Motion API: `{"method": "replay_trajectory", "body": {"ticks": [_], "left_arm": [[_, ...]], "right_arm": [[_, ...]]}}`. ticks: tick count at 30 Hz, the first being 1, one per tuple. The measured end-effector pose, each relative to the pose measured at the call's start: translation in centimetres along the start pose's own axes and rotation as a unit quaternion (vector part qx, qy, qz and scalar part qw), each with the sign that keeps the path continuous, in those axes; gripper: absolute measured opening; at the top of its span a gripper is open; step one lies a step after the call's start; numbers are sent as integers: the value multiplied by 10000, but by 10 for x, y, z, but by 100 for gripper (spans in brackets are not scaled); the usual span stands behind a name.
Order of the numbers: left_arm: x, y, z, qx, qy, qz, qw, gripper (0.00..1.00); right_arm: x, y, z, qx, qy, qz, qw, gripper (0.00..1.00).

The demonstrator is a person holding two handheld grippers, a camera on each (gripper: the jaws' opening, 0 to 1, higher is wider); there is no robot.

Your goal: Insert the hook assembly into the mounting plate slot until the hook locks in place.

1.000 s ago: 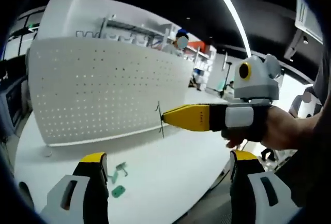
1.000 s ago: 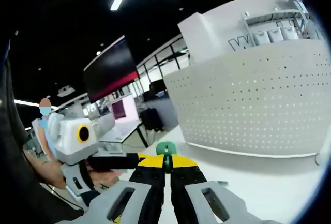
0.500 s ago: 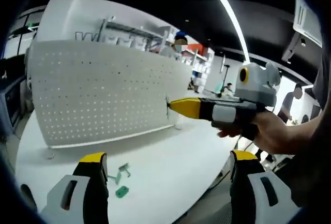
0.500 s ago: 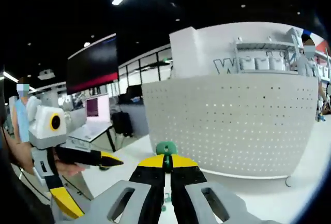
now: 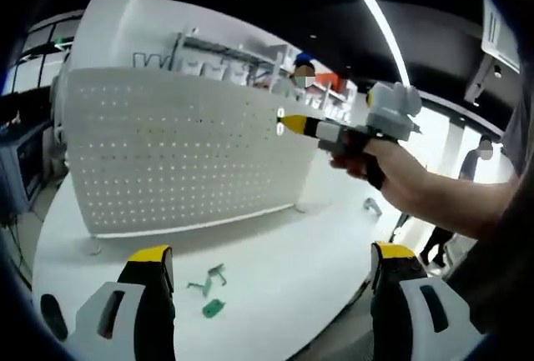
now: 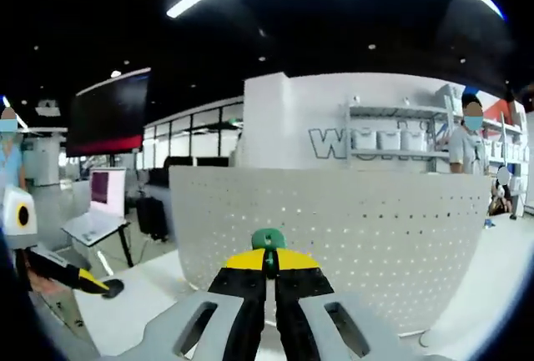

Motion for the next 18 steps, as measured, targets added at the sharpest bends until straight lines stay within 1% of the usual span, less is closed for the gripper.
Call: {"method": "replay_trajectory", "body": {"ticks": [4,12,14,18], "left_arm": [[-2,2,1,-31,-30,-28,10000,100],[-9,7,3,-103,-112,-133,9998,99],[-11,7,3,-111,-125,-128,9998,98],[-14,6,5,-167,-148,-90,9997,99]], "right_arm": [[15,-1,12,18,277,-193,9994,0],[39,-5,35,123,733,5,9972,0],[42,-6,42,210,820,58,9964,0],[46,-1,60,164,816,-10,9965,0]]}}
Point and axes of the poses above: the point that each gripper's makers call its tool centre point, and the gripper's own axes: z roughly forward along the fingers, x roughly to its right, y roughly out of its underside, the point moved 5 cm from there along -z, roughly backward along the fingers, and after that the axes turned 4 degrees about y, right-handed, at the moved point
